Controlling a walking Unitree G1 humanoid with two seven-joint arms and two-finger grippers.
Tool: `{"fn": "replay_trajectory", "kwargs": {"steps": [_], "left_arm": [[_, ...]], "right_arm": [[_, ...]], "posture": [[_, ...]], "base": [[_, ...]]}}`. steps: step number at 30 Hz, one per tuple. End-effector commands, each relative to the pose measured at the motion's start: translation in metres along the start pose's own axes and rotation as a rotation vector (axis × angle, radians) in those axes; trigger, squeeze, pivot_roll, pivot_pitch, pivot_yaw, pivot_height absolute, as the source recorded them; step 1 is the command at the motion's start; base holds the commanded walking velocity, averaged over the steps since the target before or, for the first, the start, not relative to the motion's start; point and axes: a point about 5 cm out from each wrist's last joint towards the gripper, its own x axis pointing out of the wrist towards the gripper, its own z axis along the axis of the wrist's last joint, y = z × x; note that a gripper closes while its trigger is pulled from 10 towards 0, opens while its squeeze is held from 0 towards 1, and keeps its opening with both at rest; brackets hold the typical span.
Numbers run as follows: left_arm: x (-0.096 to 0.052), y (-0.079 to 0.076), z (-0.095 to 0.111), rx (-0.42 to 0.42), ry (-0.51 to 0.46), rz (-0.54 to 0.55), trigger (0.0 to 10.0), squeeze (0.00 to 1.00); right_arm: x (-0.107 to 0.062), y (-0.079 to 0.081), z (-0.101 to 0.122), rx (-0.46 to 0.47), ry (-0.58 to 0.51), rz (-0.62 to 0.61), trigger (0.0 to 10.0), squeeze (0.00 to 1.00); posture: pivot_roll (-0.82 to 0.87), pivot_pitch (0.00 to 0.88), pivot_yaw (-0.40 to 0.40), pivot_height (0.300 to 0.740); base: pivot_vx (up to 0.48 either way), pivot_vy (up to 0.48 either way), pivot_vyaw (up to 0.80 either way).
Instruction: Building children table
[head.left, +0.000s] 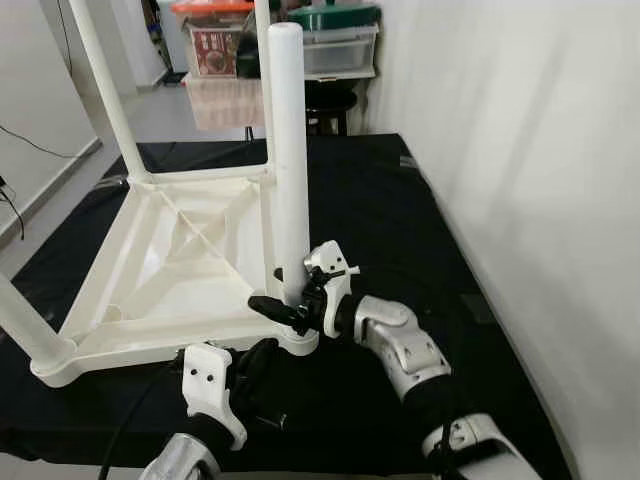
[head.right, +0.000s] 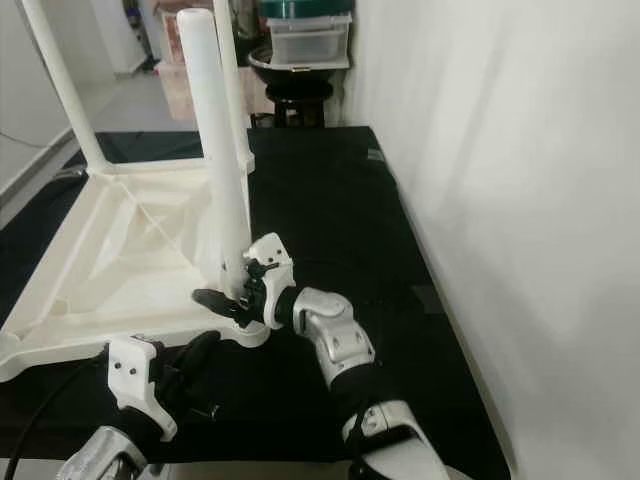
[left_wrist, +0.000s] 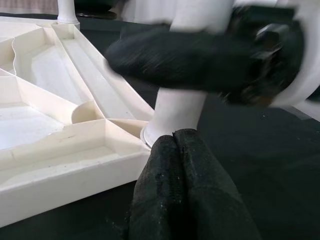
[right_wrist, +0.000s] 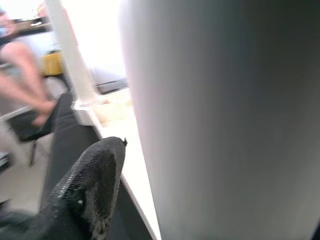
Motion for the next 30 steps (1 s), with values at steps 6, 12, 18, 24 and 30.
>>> {"fn": "replay_trajectory", "kwargs": {"steps": [6, 12, 18, 24, 30], "left_arm": [[-0.001, 0.002, -0.004, -0.003, 0.023, 0.003, 10.0, 0.0], [-0.001, 0.002, -0.004, 0.004, 0.026, 0.003, 10.0, 0.0], [-0.001, 0.001, -0.004, 0.005, 0.026, 0.003, 10.0, 0.0], [0.0, -0.001, -0.004, -0.003, 0.025, 0.0, 10.0, 0.0], [-0.001, -0.002, -0.005, -0.006, 0.021, 0.003, 10.0, 0.0]], "right_arm": [[-0.002, -0.001, 0.008, -0.038, 0.016, 0.182, 10.0, 0.0], [-0.003, -0.015, 0.008, -0.002, 0.065, 0.246, 0.0, 0.0], [-0.008, -0.019, 0.006, 0.001, 0.085, 0.242, 0.0, 0.0], [-0.021, -0.023, -0.011, -0.046, 0.162, 0.17, 0.0, 0.0], [-0.018, -0.02, -0.024, -0.095, 0.138, -0.096, 0.0, 0.0]], "posture": [[0.05, 0.0, -0.019, 0.74], [0.07, 0.0, -0.021, 0.74], [0.06, 0.0, -0.022, 0.74], [0.05, 0.0, -0.028, 0.74], [0.04, 0.0, -0.049, 0.74]], "base": [[0.0, 0.0, 0.0], [0.0, 0.0, 0.0], [0.0, 0.0, 0.0], [0.0, 0.0, 0.0], [0.0, 0.0, 0.0]]}}
